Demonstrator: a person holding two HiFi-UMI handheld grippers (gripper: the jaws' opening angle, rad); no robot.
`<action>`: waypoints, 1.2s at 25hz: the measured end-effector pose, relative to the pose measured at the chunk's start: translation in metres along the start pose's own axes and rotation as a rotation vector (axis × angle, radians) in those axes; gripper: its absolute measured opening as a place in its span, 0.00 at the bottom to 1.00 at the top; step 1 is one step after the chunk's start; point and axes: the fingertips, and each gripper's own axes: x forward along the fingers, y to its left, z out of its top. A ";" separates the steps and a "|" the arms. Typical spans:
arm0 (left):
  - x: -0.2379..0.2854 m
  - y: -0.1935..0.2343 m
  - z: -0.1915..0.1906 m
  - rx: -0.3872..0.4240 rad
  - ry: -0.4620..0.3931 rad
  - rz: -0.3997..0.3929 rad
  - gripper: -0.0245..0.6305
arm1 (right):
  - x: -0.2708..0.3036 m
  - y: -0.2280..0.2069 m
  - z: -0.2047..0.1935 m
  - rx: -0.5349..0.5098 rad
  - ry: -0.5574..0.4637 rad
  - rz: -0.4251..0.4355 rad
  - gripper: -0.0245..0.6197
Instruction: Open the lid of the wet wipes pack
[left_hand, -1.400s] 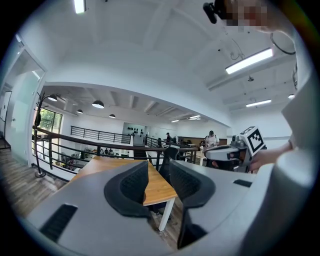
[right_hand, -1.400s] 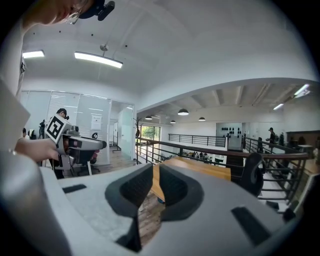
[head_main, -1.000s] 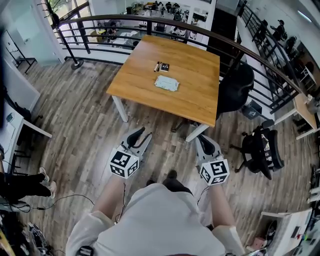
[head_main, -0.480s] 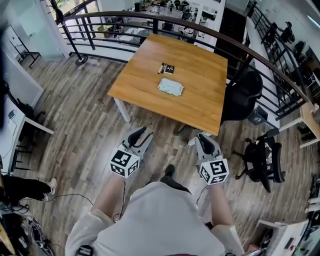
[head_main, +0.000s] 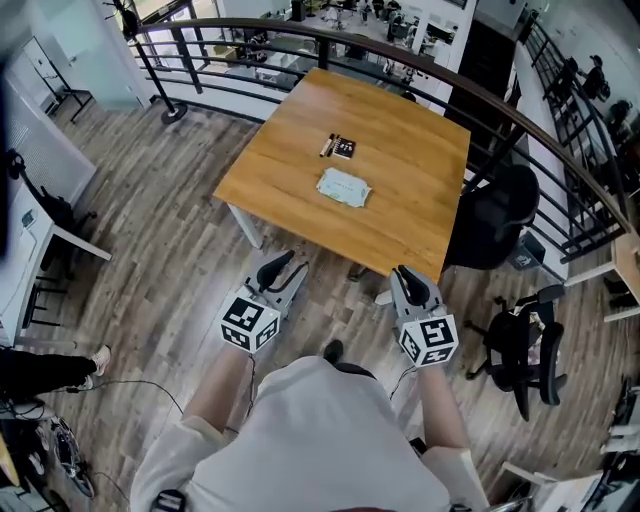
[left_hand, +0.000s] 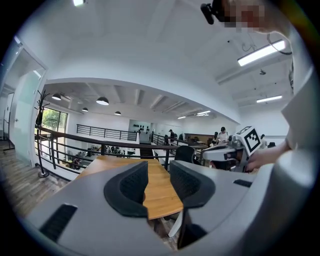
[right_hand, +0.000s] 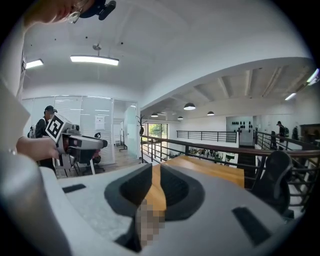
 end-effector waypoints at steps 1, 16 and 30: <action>0.007 0.001 0.001 0.000 0.000 0.006 0.23 | 0.004 -0.007 0.000 -0.002 0.001 0.008 0.10; 0.074 0.005 -0.003 -0.015 0.016 0.063 0.24 | 0.044 -0.071 -0.009 -0.001 0.021 0.088 0.10; 0.127 0.064 0.007 -0.019 0.036 0.029 0.24 | 0.112 -0.098 -0.006 0.019 0.053 0.059 0.10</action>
